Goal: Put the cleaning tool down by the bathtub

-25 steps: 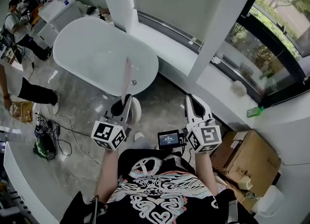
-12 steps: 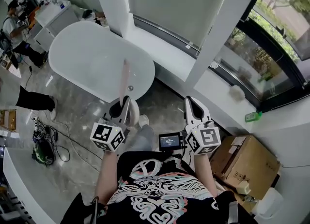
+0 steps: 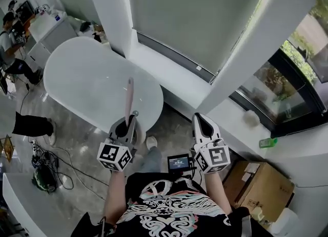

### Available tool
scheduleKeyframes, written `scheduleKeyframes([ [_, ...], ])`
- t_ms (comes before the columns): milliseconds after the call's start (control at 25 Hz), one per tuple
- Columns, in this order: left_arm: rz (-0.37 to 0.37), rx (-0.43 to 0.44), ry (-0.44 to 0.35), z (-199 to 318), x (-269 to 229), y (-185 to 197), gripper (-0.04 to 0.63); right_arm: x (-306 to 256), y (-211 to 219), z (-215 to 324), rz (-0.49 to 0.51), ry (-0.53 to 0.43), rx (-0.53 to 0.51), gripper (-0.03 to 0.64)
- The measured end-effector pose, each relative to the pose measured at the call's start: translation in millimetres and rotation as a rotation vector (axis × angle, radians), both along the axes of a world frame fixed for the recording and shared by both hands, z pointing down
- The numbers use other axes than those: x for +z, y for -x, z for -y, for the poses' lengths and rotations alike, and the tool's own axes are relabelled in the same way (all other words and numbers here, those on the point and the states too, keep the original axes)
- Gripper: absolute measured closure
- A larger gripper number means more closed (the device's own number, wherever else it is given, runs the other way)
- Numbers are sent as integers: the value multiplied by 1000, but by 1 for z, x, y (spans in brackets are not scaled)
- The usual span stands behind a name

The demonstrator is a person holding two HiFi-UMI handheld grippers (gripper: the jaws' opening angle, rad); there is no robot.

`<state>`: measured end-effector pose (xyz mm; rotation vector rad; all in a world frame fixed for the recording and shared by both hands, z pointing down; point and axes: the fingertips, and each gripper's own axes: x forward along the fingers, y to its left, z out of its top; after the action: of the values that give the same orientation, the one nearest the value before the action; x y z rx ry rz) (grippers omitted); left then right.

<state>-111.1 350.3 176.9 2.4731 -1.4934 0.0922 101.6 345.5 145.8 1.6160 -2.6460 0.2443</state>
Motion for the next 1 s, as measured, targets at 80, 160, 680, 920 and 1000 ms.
scheduleKeyframes([
  [80, -13, 1, 6, 35, 1, 8, 581, 2, 5, 33, -15, 6, 8, 589],
  [160, -23, 10, 12, 64, 2, 16, 581, 3, 12, 63, -22, 8, 18, 589],
  [680, -41, 91, 14, 229, -2, 51, 581, 2, 49, 211, -35, 33, 99, 589],
  [920, -15, 134, 21, 264, 4, 58, 581, 8, 49, 242, -60, 32, 153, 589],
  [1000, -22, 138, 26, 271, 6, 58, 581, 9, 48, 248, -60, 32, 167, 589],
])
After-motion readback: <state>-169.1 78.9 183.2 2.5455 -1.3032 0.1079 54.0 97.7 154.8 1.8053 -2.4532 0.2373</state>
